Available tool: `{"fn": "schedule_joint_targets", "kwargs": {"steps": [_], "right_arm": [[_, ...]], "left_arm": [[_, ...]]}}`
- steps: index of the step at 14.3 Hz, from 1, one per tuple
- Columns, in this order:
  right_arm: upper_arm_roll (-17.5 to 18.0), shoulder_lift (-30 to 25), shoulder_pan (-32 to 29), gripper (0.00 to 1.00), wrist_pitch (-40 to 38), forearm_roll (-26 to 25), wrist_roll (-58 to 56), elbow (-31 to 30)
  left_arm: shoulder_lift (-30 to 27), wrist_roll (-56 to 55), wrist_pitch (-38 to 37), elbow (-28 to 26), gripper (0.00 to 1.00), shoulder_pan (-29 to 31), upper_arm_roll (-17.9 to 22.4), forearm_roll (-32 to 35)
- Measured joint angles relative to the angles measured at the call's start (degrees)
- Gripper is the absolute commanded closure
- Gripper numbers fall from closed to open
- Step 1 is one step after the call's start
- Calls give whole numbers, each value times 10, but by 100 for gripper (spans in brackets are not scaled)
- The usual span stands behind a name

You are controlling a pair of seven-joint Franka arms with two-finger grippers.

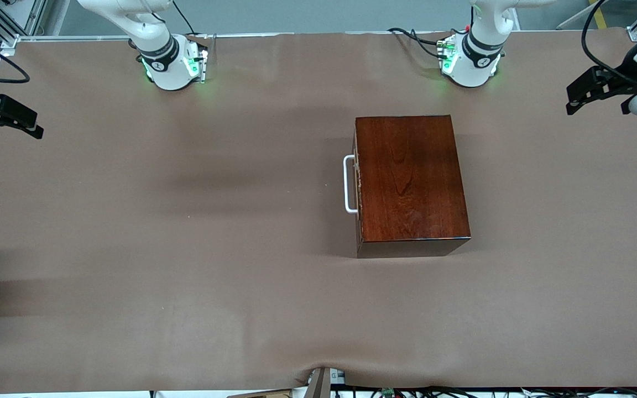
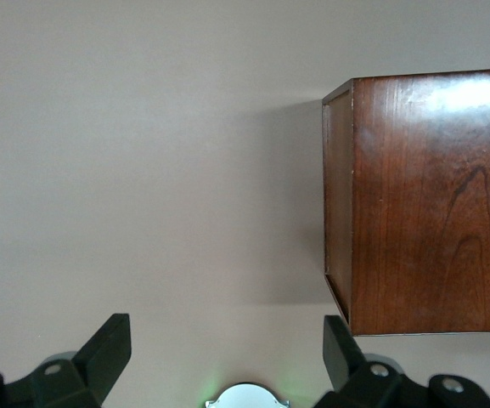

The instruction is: Open drawer, take yellow block, close drawer

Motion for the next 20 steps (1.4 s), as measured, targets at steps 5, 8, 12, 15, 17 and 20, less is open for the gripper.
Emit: {"fn": "schedule_joint_targets", "kwargs": {"steps": [5,8,12,15,17,20], "right_arm": [[0,0,0,0,0,0,0,0],[-1,1,-1,0,0,0,0,0],[-1,1,-1,0,0,0,0,0],[-1,1,-1,0,0,0,0,0],[-1,1,-1,0,0,0,0,0],[-1,1,-2,0,0,0,0,0]], "left_arm": [[11,0,1,0,0,-1,-1,0],[18,0,1,1,0,-16,-12,0],[71,-3,11,19,0,-51,-53,0],[116,-25,42,37,0,-94,-58,0],[139,-71,68,40,0,-123,-59,0],[172,-140,99,47,0,-173,-59,0]]}}
